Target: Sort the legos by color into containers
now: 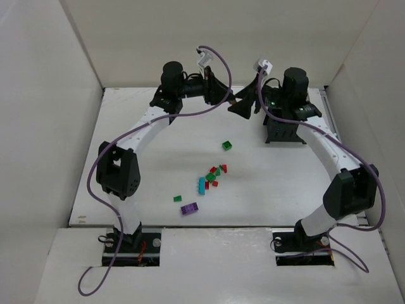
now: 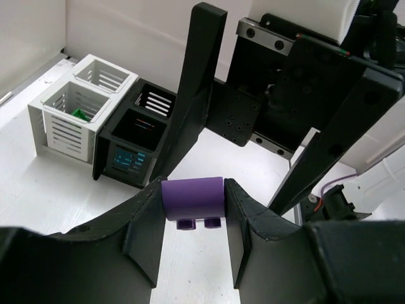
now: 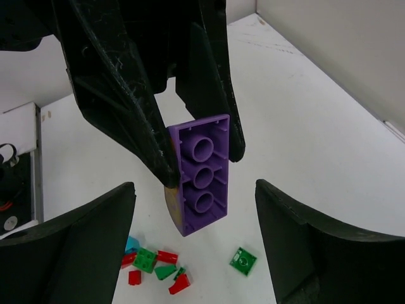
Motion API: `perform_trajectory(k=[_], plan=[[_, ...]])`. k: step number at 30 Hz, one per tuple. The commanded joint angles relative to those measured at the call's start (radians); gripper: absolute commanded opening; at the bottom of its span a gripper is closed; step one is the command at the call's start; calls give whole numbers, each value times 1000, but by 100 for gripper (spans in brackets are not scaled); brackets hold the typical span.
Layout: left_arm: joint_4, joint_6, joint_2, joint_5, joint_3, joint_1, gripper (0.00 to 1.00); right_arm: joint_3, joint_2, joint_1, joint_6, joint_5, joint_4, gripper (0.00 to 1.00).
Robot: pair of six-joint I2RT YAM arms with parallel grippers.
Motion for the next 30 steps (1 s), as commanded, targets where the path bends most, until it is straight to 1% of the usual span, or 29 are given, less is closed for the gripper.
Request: perform_trajectory(k=[1, 3, 5, 6, 7, 10, 11, 13, 14, 16, 17, 18, 19, 20, 21, 22, 23, 24, 26, 27, 28, 29, 30], plan=[[103, -20, -36, 56, 5, -10, 0, 42, -5, 5, -20, -39, 56, 81], [119, -20, -45, 65, -4, -19, 0, 51, 5, 16, -20, -48, 56, 81], [129, -20, -54, 65, -13, -19, 0, 51, 5, 16, -20, -48, 56, 77], [129, -20, -54, 65, -13, -19, 0, 51, 5, 16, -20, -48, 56, 73], [129, -20, -54, 65, -13, -19, 0, 51, 5, 16, -20, -48, 56, 63], [129, -20, -54, 74, -13, -19, 0, 51, -5, 16, -11, -48, 56, 48], [129, -20, -54, 74, -13, -19, 0, 51, -5, 16, -11, -38, 56, 37], [129, -20, -54, 74, -13, -19, 0, 51, -5, 16, -11, -38, 56, 33], [129, -29, -54, 74, -13, -19, 0, 51, -14, 16, 0, -38, 56, 26], [129, -29, -54, 62, -13, -19, 15, 42, -14, 16, 10, 1, 56, 21], [129, -29, -54, 62, -13, -19, 17, 42, -14, 16, 20, 1, 56, 19], [129, -29, -54, 51, -13, -19, 22, 42, -14, 16, 20, 13, 56, 18], [129, -29, -54, 51, -22, -19, 30, 31, -14, 5, 33, 22, 56, 15], [129, -29, -54, 51, -23, -19, 43, 31, -14, -9, 33, 22, 56, 14], [129, -29, -64, 39, -23, -19, 47, 22, -23, -9, 44, 22, 56, 11], [129, -18, -64, 22, -33, -19, 47, 22, -23, -21, 56, 45, 56, 10], [129, -18, -64, 22, -44, -10, 49, 10, -23, -33, 66, 54, 56, 10], [129, -18, -74, 8, -44, -10, 62, 10, -23, -42, 66, 54, 56, 10], [129, -18, -85, -4, -62, 13, 63, -1, -32, -73, 75, 54, 56, 10], [129, -18, -85, -16, -62, 13, 66, -1, -32, -85, 84, 54, 56, 10], [129, -6, -94, -16, -79, 25, 74, -10, -43, -96, 84, 54, 56, 10], [129, -6, -108, -39, -101, 39, 100, -10, -43, -108, 95, 70, 56, 10], [120, 11, -108, -56, -110, 39, 100, -22, -43, -140, 95, 79, 56, 9]])
